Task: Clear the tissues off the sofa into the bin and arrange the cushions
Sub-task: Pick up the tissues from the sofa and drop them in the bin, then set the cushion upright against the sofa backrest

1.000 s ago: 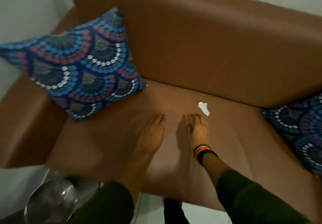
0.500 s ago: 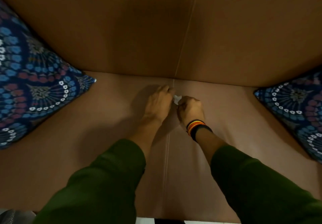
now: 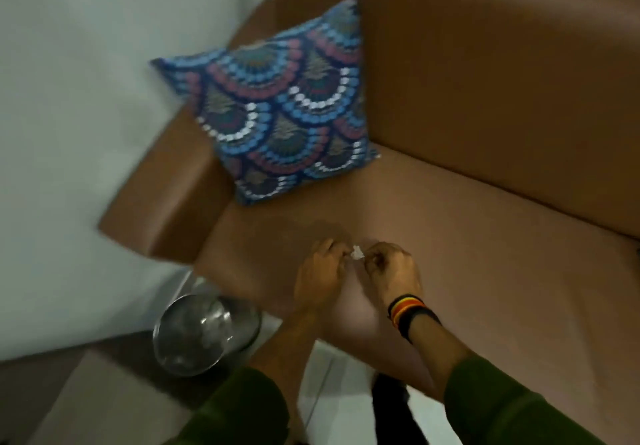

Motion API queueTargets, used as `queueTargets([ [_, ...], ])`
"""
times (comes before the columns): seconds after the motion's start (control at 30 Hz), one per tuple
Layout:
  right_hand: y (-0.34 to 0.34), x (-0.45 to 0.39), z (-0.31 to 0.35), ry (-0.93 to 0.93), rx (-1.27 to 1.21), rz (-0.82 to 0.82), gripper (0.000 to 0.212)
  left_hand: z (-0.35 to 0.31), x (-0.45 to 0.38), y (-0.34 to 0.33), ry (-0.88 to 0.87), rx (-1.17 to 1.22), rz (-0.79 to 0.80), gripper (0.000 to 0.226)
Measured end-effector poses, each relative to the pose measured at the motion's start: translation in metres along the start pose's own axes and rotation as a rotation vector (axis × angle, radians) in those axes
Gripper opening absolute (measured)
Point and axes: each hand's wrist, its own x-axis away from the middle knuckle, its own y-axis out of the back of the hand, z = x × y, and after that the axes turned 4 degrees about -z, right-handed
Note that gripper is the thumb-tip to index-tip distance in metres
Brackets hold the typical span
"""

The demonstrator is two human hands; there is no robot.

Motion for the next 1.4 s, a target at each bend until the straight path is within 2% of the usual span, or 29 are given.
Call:
queueTargets([
  [0.13, -0.109, 0.068, 0.082, 0.116, 0.009, 0.147, 0.013, 0.118, 0.086, 0.054, 0.203, 0.014, -0.098, 0.016],
  [0.27, -0.215, 0.113, 0.133, 0.176, 0.068, 0.313, 0.009, 0.224, 0.156, 0.074, 0.444, 0.026, -0.171, 0.022],
  [0.47, -0.364, 0.112, 0.147, 0.266, 0.231, 0.408, 0.021, 0.343, 0.18, 0.044, 0.624, -0.031, -0.125, 0.027],
  [0.6, -0.411, 0.111, 0.131, 0.254, 0.311, 0.496, 0.03, 0.382, 0.186, 0.015, 0.709, -0.124, -0.008, 0.026],
  [0.73, -0.376, 0.121, 0.12, 0.285, 0.155, 0.457, 0.034, 0.366, 0.194, 0.018, 0.641, -0.043, -0.043, 0.044],
  [0.8, -0.331, 0.124, 0.12, 0.365, 0.199, 0.409, 0.039, 0.341, 0.191, 0.035, 0.562, -0.023, -0.08, 0.054],
  [0.87, -0.277, 0.119, 0.124, 0.45, 0.219, 0.3, 0.048, 0.311, 0.176, 0.054, 0.42, -0.104, -0.158, 0.071],
  [0.93, -0.224, 0.105, 0.127, 0.488, 0.201, 0.184, 0.055, 0.274, 0.146, 0.084, 0.319, -0.06, -0.229, 0.068],
  [1.0, -0.175, 0.079, 0.128, 0.423, 0.173, 0.049, 0.062, 0.234, 0.101, 0.113, 0.252, 0.026, -0.282, 0.062],
  [1.1, -0.109, 0.026, 0.134, 0.305, 0.075, -0.118, 0.069, 0.18, 0.023, 0.137, 0.136, 0.103, -0.298, 0.067],
  [1.17, -0.07, -0.016, 0.141, 0.252, -0.012, -0.207, 0.071, 0.146, -0.029, 0.144, 0.14, 0.196, -0.325, 0.071],
  [1.3, -0.015, -0.111, 0.157, 0.098, -0.277, -0.248, 0.079, 0.096, -0.114, 0.149, 0.304, 0.436, -0.344, 0.086],
  [1.4, 0.005, -0.179, 0.169, 0.021, -0.492, -0.217, 0.097, 0.09, -0.156, 0.138, 0.331, 0.548, -0.496, 0.095],
])
